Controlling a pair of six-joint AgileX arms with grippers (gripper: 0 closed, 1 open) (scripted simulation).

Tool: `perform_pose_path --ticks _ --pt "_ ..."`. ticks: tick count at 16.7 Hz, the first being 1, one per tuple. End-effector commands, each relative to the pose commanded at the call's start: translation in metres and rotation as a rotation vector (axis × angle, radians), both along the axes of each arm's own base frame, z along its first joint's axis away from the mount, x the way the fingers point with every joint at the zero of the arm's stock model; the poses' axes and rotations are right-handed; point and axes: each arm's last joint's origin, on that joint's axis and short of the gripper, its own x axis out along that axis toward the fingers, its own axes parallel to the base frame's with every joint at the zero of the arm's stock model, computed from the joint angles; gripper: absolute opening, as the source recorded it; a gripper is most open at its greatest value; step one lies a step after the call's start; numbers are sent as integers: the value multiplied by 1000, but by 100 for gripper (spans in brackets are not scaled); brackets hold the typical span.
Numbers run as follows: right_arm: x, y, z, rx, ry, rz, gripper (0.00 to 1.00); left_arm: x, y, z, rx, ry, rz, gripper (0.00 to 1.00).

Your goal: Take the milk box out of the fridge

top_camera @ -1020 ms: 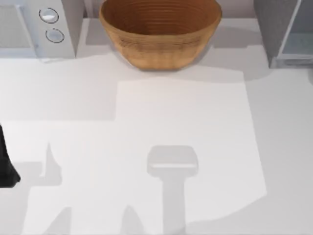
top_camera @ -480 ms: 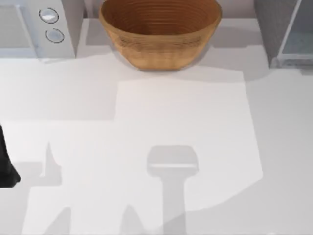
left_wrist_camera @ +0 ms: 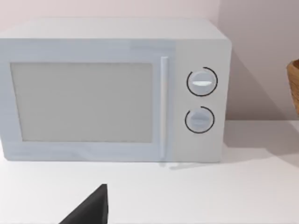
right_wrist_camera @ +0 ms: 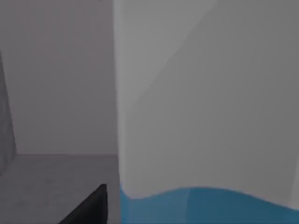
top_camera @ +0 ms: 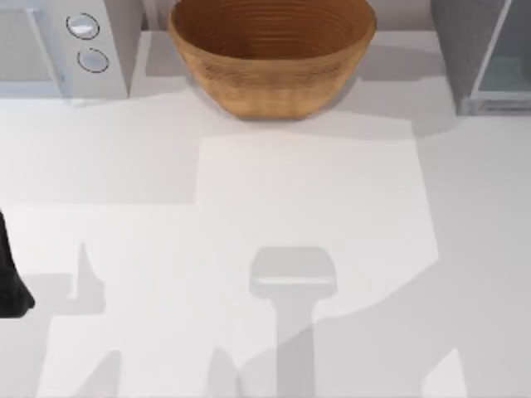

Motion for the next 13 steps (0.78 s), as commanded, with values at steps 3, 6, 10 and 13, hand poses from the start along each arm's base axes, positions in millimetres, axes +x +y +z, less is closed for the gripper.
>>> perform_pose_path --ticks 3,6,10,13 --pt "4 1 0 1 4 0 100 0 0 0 0 0 0 100" --pt "4 1 0 1 4 0 92 0 0 0 0 0 0 100" --pt "4 1 0 1 4 0 62 0 0 0 0 0 0 100" --pt "4 1 0 1 4 0 40 0 0 0 0 0 0 100"
